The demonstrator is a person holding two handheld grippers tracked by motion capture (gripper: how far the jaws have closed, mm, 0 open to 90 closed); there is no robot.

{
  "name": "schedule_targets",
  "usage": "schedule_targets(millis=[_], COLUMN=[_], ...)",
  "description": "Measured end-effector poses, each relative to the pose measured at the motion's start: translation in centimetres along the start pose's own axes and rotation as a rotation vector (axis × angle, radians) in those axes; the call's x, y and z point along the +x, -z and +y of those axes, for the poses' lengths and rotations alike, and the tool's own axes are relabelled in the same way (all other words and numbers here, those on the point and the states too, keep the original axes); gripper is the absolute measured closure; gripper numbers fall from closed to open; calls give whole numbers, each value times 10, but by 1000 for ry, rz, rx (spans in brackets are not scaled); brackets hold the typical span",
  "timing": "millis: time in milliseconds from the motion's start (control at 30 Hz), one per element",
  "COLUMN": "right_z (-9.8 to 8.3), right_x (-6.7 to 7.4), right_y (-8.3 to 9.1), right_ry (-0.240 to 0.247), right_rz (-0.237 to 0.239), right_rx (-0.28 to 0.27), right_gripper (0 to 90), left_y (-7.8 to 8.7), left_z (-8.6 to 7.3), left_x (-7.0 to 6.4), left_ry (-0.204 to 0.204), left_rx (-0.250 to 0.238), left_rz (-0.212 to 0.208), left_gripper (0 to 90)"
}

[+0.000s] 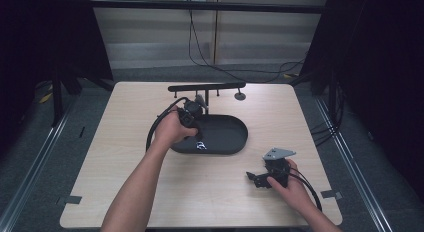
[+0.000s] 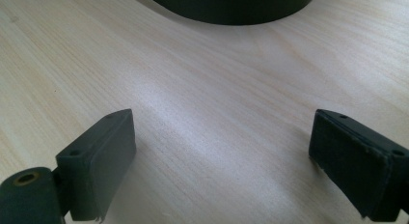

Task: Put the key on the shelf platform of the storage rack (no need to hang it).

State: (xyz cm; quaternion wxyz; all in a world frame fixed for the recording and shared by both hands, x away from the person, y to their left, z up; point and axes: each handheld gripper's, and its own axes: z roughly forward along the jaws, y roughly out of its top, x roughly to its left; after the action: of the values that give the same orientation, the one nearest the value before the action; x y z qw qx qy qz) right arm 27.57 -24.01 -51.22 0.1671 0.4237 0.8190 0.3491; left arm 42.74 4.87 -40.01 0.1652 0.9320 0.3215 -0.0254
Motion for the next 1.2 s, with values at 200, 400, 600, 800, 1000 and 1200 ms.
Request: schedule_targets(millis=[200, 400, 600, 800, 1000, 1200], right_z=[0, 0, 0, 0, 0, 0], right_x=[0, 0, 0, 0, 0, 0], right_y=[0, 0, 0, 0, 0, 0], right_ry=[1, -1, -2, -1, -1, -5], right_rz=[0, 0, 0, 0, 0, 0], right_rx=[0, 0, 0, 0, 0, 2], right_gripper=[87, 88, 88, 87, 88, 87], left_y=[4, 9, 13, 15, 17, 18], left_z=[-4, -11, -18, -26, -33, -41], left_x=[-1, 0, 4, 8, 11, 14], left_ry=[-6, -1, 9, 7, 6, 5], left_rx=[-8, -14, -22, -29, -26, -35], left_rz=[4, 9, 19, 27, 33, 43], left_gripper=[463, 424, 391, 362, 310, 283])
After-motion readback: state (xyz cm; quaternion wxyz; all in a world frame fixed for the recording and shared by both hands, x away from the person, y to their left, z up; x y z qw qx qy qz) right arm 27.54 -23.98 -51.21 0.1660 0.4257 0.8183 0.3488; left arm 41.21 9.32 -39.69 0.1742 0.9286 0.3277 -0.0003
